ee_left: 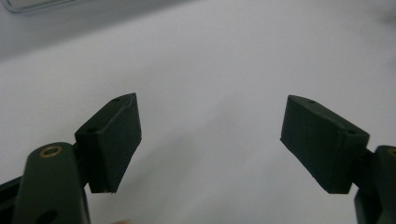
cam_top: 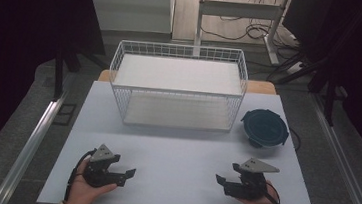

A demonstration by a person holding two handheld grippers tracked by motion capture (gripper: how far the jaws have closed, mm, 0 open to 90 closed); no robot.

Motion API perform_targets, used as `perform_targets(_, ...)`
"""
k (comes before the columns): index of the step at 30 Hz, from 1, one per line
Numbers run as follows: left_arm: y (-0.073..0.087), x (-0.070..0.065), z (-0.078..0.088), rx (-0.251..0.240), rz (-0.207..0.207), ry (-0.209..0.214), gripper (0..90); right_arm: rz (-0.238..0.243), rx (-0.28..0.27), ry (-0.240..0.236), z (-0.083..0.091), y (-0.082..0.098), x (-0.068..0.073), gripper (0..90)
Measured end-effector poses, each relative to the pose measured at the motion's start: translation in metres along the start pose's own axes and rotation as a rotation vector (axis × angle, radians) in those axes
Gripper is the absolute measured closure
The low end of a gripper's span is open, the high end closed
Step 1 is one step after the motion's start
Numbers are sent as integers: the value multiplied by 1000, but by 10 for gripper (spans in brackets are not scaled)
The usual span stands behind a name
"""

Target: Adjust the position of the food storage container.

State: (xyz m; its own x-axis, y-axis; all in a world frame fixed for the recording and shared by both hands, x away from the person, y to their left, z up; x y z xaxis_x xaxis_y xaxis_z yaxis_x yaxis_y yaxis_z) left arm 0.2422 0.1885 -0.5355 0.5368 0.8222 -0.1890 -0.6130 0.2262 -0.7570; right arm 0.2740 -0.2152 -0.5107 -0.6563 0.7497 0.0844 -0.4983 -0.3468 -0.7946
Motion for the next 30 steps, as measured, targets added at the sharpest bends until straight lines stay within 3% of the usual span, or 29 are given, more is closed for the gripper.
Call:
perform_targets(8, 0, 2, 1, -5, -3, 4, 197, -5, 16, -1, -1, -1, -3, 288)
perform_targets(11, 0, 2, 3, -10, -1, 3, 197, 31, 33, 7, -1, -5, 0, 301)
perform_targets(20, -2, 6, 6, -21, 11, 2, 195, 13, 51, 22, 7, -25, -9, 327)
perform_targets(28, -2, 7, 5, -17, 23, 1, 193, 7, 53, 77, 21, -57, -37, 368)
perform_targets(30, -3, 8, 6, -28, 29, -5, 193, 3, 34, 110, 30, -74, -53, 390)
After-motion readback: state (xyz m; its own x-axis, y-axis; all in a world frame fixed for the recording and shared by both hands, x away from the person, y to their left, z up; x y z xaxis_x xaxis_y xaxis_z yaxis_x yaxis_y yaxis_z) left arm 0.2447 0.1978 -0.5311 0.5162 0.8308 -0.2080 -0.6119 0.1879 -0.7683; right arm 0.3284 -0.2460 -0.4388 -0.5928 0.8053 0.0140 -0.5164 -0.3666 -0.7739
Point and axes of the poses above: each handheld gripper's, and its own axes: z roughly backward along the jaws, y roughly out of its underside, x roughly to its left, the point moved 3 cm from there along -z, roughly forward along the jaws, and after that the axes turned 2 degrees about -x, right-handed, at the moved point
